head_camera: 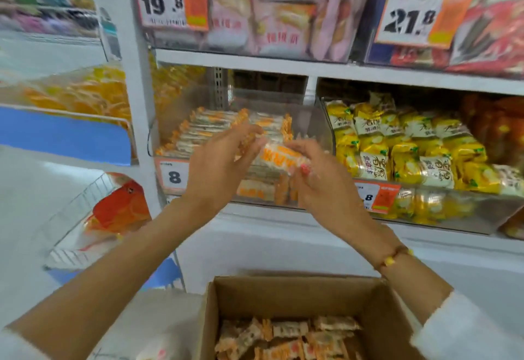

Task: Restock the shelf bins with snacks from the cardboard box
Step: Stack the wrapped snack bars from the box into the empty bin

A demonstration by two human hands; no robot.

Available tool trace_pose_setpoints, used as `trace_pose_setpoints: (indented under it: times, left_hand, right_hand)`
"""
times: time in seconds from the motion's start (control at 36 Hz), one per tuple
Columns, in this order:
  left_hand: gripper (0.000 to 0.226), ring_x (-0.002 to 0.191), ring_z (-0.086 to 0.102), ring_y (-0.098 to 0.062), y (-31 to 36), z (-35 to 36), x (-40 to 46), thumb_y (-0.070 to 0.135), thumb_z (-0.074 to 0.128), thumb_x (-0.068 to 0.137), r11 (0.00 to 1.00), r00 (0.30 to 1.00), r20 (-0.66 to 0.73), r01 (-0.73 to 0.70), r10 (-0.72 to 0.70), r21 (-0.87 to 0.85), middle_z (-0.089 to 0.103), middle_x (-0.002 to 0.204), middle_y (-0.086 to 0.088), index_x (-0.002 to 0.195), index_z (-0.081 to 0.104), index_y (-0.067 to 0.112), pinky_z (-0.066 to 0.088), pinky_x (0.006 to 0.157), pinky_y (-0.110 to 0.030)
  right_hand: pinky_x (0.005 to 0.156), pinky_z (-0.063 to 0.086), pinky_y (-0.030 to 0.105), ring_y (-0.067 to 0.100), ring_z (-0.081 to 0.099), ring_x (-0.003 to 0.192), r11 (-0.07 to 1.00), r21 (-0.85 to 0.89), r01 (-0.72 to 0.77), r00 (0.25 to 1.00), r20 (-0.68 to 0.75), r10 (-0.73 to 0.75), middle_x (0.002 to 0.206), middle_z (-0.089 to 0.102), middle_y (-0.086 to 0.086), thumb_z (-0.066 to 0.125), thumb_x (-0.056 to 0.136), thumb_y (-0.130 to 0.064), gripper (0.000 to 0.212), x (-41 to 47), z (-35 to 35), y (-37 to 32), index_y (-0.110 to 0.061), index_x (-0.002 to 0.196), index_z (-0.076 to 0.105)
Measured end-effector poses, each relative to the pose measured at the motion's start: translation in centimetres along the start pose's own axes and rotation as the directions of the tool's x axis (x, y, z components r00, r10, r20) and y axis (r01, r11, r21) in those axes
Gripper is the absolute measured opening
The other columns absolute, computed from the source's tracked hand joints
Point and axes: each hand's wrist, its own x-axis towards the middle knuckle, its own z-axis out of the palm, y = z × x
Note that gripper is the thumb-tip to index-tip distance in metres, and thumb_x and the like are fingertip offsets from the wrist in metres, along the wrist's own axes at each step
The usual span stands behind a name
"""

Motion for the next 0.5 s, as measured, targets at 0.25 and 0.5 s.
trace_pose_setpoints:
  times: [0.25, 0.5]
  left_hand:
    - [0.025, 0.085, 0.061, -0.029, -6.0, 3.7, 0.3, 0.023, 0.044, 0.083, 0.970, 0.998, 0.055, -0.052, 0.040, 0.237, 0.068, 0.088, 0.001, 0.086, 0.069, 0.024, 0.045, 0.074, -0.036]
    - [0.040, 0.086, 0.059, -0.024, -6.5, 3.1, -0.9, 0.032, 0.032, 0.091, 0.938, 0.974, 0.159, -0.202, 0.162, 0.281, 0.067, 0.092, 0.001, 0.093, 0.068, 0.016, 0.044, 0.076, -0.036]
  right_hand:
    - [0.077, 0.052, 0.041, 0.024, 0.063, 0.099, 0.985, -0.135, 0.106, 0.976, 0.204, -0.077, 0.104, 0.072, 0.001, 0.051, 0.093, -0.008, 0.030, 5.1, 4.1, 3.0, -0.025, 0.108, 0.073]
    - [0.100, 0.042, 0.036, 0.017, 0.053, 0.115, 0.998, -0.019, -0.065, 0.931, 0.358, 0.068, 0.124, 0.061, -0.001, 0.044, 0.098, -0.011, 0.034, 5.2, 5.3, 1.2, -0.019, 0.123, 0.065]
